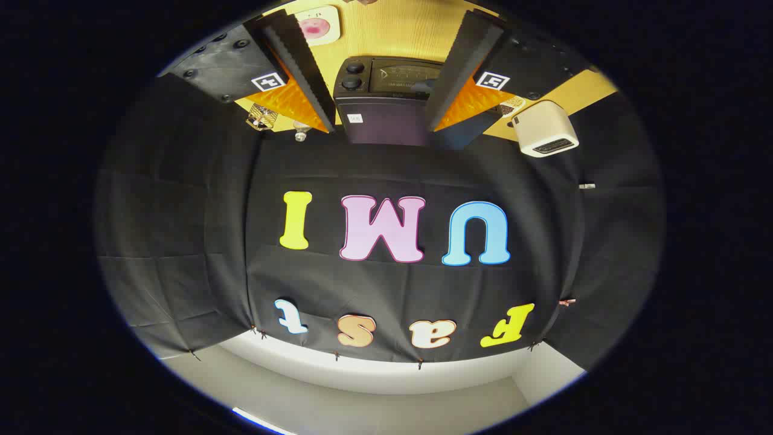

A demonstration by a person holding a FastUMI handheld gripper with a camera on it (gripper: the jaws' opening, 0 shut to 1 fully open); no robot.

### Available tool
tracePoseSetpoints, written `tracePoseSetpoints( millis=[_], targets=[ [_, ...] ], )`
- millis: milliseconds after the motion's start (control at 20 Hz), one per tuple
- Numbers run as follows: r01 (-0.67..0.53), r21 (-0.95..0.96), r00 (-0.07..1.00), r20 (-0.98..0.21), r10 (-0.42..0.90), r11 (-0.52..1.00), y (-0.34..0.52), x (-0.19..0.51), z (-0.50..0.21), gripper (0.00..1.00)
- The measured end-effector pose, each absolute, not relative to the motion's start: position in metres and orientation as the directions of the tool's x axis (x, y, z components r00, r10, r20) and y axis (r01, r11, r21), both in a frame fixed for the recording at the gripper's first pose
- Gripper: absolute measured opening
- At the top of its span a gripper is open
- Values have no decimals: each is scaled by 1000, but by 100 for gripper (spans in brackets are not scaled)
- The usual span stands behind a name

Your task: Open the toaster oven, put the food inside, and close the toaster oven door.

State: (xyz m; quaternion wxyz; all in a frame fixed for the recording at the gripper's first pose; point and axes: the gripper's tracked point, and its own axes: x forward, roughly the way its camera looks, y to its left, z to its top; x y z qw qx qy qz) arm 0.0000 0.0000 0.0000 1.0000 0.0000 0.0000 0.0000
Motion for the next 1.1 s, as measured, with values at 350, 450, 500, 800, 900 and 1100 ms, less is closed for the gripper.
tracePoseSetpoints(
  millis=[350, 450, 500, 800, 900, 1100],
  targets=[
    [1, 3, 1000, -20, -1, 1000, 2, -8, -7, 98],
    [2, -8, 1000, -19, -2, 1000, 1, -9, -7, 98],
    [4, -10, 1000, -20, -4, 1000, 1, -8, -7, 98],
    [9, 13, 999, -45, -8, 1000, 4, -5, -16, 98],
    [5, 14, 999, -53, -4, 1000, 5, -3, -20, 98],
    [8, 23, 998, -62, -7, 1000, 11, 5, -26, 98]
  ],
)
